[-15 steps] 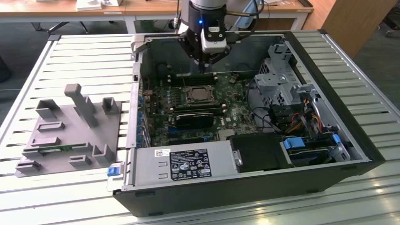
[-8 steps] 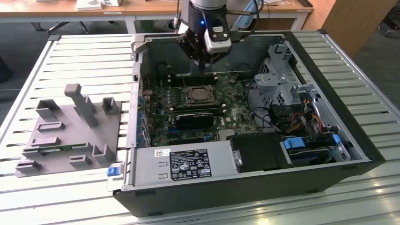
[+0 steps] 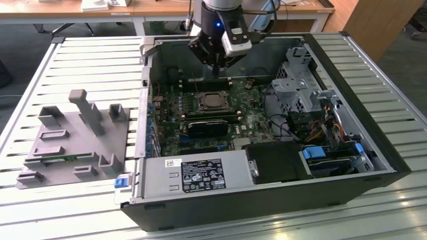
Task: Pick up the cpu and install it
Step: 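Install the first cpu locking lever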
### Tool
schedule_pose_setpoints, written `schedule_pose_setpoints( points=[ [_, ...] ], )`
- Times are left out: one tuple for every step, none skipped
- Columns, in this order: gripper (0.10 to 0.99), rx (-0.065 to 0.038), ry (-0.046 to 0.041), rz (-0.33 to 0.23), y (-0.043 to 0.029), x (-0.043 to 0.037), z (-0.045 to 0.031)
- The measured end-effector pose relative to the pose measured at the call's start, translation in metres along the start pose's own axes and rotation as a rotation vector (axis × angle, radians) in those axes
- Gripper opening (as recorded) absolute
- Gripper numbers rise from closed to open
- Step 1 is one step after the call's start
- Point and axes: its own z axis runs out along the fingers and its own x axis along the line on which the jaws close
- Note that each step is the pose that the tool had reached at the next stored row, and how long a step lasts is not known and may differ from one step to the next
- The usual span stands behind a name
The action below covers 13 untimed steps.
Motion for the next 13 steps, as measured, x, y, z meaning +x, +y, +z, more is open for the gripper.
schedule_pose_setpoints(
  points=[
    [0.106, 0.0, -0.0008, -0.013, -0.0001, 0.0, 0.0001],
    [0.106, 0.0, -0.0016, -0.026, -0.0001, 0.0, 0.0002],
    [0.106, -0.001, -0.0025, -0.038, -0.0002, 0.0, 0.0003],
    [0.106, -0.001, -0.0037, -0.052, -0.0002, 0.0, 0.0004],
    [0.106, -0.001, -0.0049, -0.064, -0.0003, -0.0001, 0.0004],
    [0.106, -0.002, -0.0062, -0.076, -0.0004, -0.0001, 0.0005],
    [0.106, -0.002, -0.0077, -0.087, -0.0006, -0.0002, 0.0006],
    [0.106, -0.002, -0.0091, -0.098, -0.0007, -0.0002, 0.0006],
    [0.106, -0.002, -0.0095, -0.112, -0.0007, -0.0002, 0.0007],
    [0.106, -0.002, -0.0098, -0.129, -0.0007, -0.0002, 0.0008],
    [0.106, -0.003, -0.01, -0.144, -0.0007, -0.0002, 0.0011],
    [0.106, -0.003, -0.0103, -0.159, -0.0008, -0.0002, 0.0012],
    [0.106, -0.003, -0.0105, -0.174, -0.0007, -0.0002, 0.0013]
  ],
)
